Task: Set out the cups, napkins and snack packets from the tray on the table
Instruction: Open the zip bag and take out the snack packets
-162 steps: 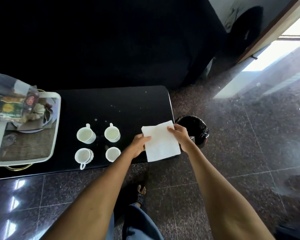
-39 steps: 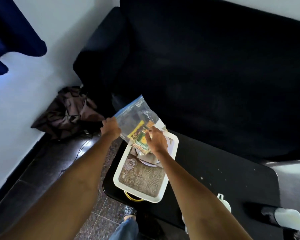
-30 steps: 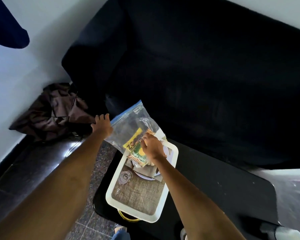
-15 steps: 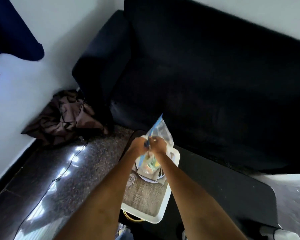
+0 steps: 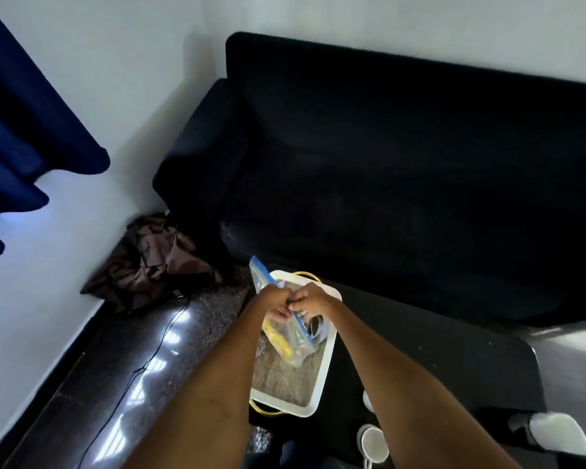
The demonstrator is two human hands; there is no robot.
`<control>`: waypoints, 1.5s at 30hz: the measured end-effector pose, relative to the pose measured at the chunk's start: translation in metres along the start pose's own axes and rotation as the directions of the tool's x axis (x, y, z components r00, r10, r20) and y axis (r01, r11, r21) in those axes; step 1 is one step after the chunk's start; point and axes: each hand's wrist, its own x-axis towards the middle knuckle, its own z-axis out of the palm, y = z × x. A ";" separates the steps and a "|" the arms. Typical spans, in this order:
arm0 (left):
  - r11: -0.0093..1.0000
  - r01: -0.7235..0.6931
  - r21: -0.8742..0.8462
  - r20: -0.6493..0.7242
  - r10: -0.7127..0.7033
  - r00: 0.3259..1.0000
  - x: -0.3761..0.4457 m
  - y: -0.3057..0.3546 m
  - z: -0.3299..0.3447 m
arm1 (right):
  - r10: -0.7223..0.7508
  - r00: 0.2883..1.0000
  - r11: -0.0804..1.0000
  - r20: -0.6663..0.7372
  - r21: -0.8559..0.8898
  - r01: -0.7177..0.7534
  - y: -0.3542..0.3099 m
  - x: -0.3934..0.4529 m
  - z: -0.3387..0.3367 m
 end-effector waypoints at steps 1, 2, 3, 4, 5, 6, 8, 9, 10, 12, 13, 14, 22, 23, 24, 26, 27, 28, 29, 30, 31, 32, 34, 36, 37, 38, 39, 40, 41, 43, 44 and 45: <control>1.000 -0.005 0.006 -0.071 0.006 0.997 -0.003 -0.004 0.009 | 0.006 1.000 0.999 0.025 -0.034 -0.005 0.005 -0.003 0.004; 1.000 -0.010 0.008 -0.148 0.011 0.989 -0.004 -0.010 0.016 | -0.008 0.999 0.998 0.032 -0.061 0.010 0.012 -0.003 0.010; 1.000 0.007 0.022 -0.207 -0.002 0.978 -0.002 -0.016 0.016 | -0.031 0.999 0.994 0.014 -0.104 0.032 0.011 -0.002 0.015; 0.999 0.024 0.034 -0.236 -0.016 0.972 -0.001 -0.024 0.016 | -0.043 0.999 0.990 -0.002 -0.133 0.042 0.011 -0.003 0.022; 0.999 0.031 0.039 -0.243 -0.021 0.970 -0.002 -0.030 0.018 | -0.051 0.999 0.988 -0.013 -0.149 0.048 0.013 -0.006 0.028; 0.999 0.043 0.034 -0.242 -0.033 0.970 -0.004 -0.033 0.021 | -0.051 0.999 0.989 -0.018 -0.139 0.048 0.019 -0.006 0.032; 0.996 0.088 0.023 -0.241 -0.080 0.967 -0.008 -0.037 0.027 | -0.040 0.999 0.995 -0.036 -0.089 0.037 0.033 -0.008 0.040; 0.996 0.094 0.011 -0.245 -0.088 0.965 -0.008 -0.040 0.027 | -0.044 0.998 0.996 -0.054 -0.076 0.040 0.037 -0.010 0.043; 0.995 0.097 -0.017 -0.255 -0.098 0.962 -0.009 -0.041 0.028 | -0.059 0.995 0.996 -0.075 -0.066 0.054 0.040 -0.011 0.046; 0.991 0.111 -0.076 -0.268 -0.127 0.955 -0.011 -0.041 0.032 | -0.095 0.991 0.994 -0.099 -0.069 0.088 0.046 -0.013 0.048; 0.984 0.116 -0.135 -0.258 -0.148 0.955 -0.012 -0.042 0.032 | -0.109 0.989 0.992 -0.104 -0.074 0.101 0.048 -0.014 0.048; 0.976 0.122 -0.178 -0.253 -0.165 0.953 -0.013 -0.044 0.033 | -0.118 0.987 0.991 -0.105 -0.075 0.111 0.049 -0.016 0.048; 0.985 0.068 -0.157 -0.306 -0.114 0.945 -0.011 -0.045 0.040 | -0.097 0.990 0.995 -0.101 0.008 0.098 0.049 -0.012 0.043; 0.979 0.054 -0.194 -0.298 -0.111 0.948 -0.007 -0.045 0.040 | -0.092 0.990 0.995 -0.107 0.018 0.094 0.050 -0.010 0.041; 0.958 0.066 -0.280 -0.255 -0.140 0.957 -0.005 -0.045 0.041 | -0.090 0.990 0.996 -0.108 0.019 0.092 0.051 -0.008 0.038; 0.929 0.095 -0.358 -0.186 -0.171 0.968 -0.002 -0.046 0.044 | -0.088 0.991 0.996 -0.098 0.003 0.089 0.053 -0.006 0.034; 0.944 0.088 -0.317 -0.189 -0.154 0.970 0.002 -0.046 0.045 | -0.082 0.991 0.997 -0.102 -0.002 0.083 0.054 -0.004 0.033; 0.954 0.066 -0.291 -0.212 -0.132 0.968 0.002 -0.047 0.046 | -0.070 0.992 0.997 -0.109 0.011 0.072 0.054 -0.003 0.033; 0.962 0.047 -0.269 -0.235 -0.113 0.965 0.003 -0.049 0.047 | -0.058 0.991 0.998 -0.117 0.033 0.063 0.055 -0.002 0.035; 0.962 0.056 -0.269 -0.233 -0.122 0.965 0.002 -0.049 0.047 | -0.050 0.992 0.997 -0.120 0.048 0.056 0.055 -0.002 0.036; 0.966 0.061 -0.251 -0.228 -0.120 0.966 0.004 -0.050 0.046 | -0.038 0.992 0.997 -0.121 0.056 0.045 0.055 -0.003 0.039; 0.973 0.063 -0.220 -0.222 -0.113 0.968 0.003 -0.050 0.046 | -0.025 0.992 0.997 -0.125 0.064 0.034 0.055 -0.003 0.041; 0.986 0.061 -0.158 -0.222 -0.095 0.970 0.003 -0.046 0.044 | -0.014 0.988 0.996 -0.155 0.083 0.027 0.056 -0.004 0.047; 0.993 0.052 -0.106 -0.206 -0.073 0.976 0.001 -0.041 0.041 | -0.012 0.980 0.996 -0.200 0.087 0.030 0.055 -0.005 0.051; 0.995 0.049 -0.090 -0.195 -0.066 0.979 0.000 -0.040 0.039 | -0.017 0.975 0.997 -0.221 0.075 0.034 0.054 -0.006 0.051; 0.996 0.048 -0.077 -0.185 -0.062 0.981 -0.001 -0.039 0.038 | -0.024 0.972 0.997 -0.234 0.063 0.040 0.054 -0.006 0.051; 0.997 0.044 -0.064 -0.184 -0.055 0.981 -0.001 -0.039 0.036 | -0.039 0.972 0.997 -0.233 0.048 0.052 0.053 -0.007 0.051; 0.998 0.040 -0.051 -0.173 -0.048 0.984 -0.002 -0.039 0.035 | -0.059 0.973 0.997 -0.222 0.031 0.068 0.052 -0.007 0.049; 0.999 0.028 -0.045 -0.156 -0.035 0.987 -0.002 -0.040 0.034 | -0.076 0.975 0.997 -0.210 0.013 0.080 0.051 -0.008 0.048; 0.999 0.012 -0.045 -0.132 -0.018 0.991 -0.003 -0.041 0.032 | -0.085 0.976 0.996 -0.199 -0.001 0.087 0.051 -0.009 0.046; 0.999 0.009 -0.036 -0.140 -0.014 0.990 -0.003 -0.042 0.031 | -0.082 0.979 0.996 -0.187 0.005 0.084 0.051 -0.009 0.045; 1.000 0.004 -0.026 -0.160 -0.009 0.987 -0.002 -0.043 0.031 | -0.072 0.983 0.997 -0.169 0.023 0.077 0.051 -0.008 0.044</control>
